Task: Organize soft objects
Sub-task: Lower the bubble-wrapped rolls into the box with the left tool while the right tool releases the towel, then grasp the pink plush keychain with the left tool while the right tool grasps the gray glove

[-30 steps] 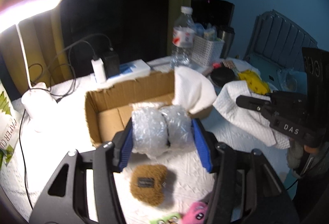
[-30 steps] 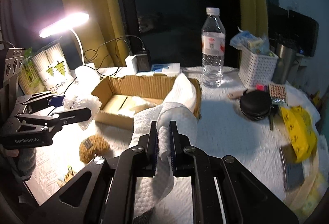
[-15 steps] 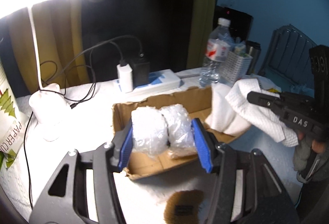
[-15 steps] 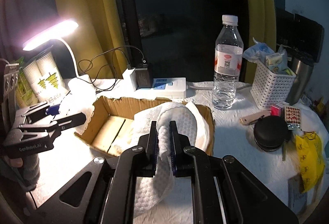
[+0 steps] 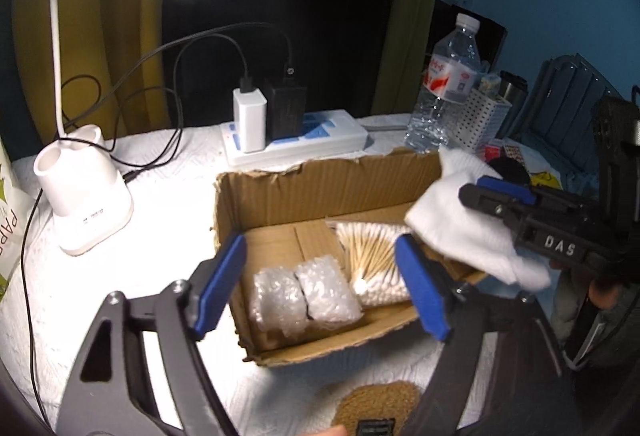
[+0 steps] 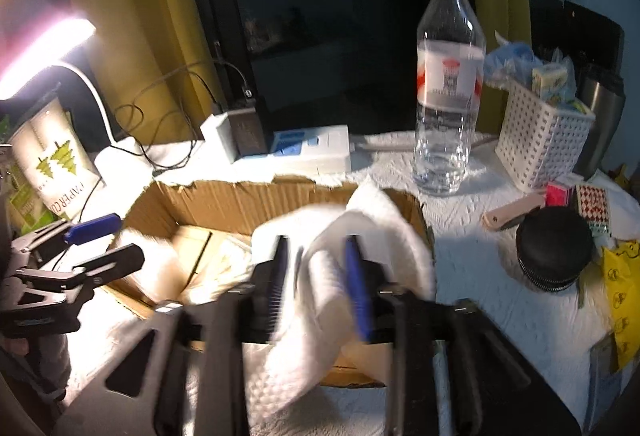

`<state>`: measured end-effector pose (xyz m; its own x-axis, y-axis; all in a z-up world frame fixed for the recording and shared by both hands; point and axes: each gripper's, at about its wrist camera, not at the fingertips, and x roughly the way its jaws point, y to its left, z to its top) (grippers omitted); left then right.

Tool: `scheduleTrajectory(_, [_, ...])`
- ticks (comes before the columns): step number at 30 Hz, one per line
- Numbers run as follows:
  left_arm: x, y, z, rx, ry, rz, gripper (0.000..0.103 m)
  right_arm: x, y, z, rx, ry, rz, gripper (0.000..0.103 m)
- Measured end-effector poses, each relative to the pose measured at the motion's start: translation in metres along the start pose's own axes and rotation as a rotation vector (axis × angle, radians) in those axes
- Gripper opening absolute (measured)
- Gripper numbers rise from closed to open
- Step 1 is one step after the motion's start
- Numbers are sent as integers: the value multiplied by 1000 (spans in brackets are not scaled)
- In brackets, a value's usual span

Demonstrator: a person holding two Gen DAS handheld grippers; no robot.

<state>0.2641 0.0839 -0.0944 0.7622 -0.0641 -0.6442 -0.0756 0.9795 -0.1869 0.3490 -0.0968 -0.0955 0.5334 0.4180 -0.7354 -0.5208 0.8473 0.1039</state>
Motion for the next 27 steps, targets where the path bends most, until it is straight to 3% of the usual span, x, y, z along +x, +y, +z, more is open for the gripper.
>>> scheduleTrajectory(2, [-3, -1, 0, 3, -7, -1, 88, 0, 0, -1, 1, 6, 2, 47])
scheduleTrajectory(6, [-12, -4, 1, 4, -24, 0, 88, -5, 4, -3, -5, 4, 1, 54])
scheduleTrajectory(27, [-77, -34, -29, 49, -76, -16, 90, -80, 21, -45, -6, -32, -7, 54])
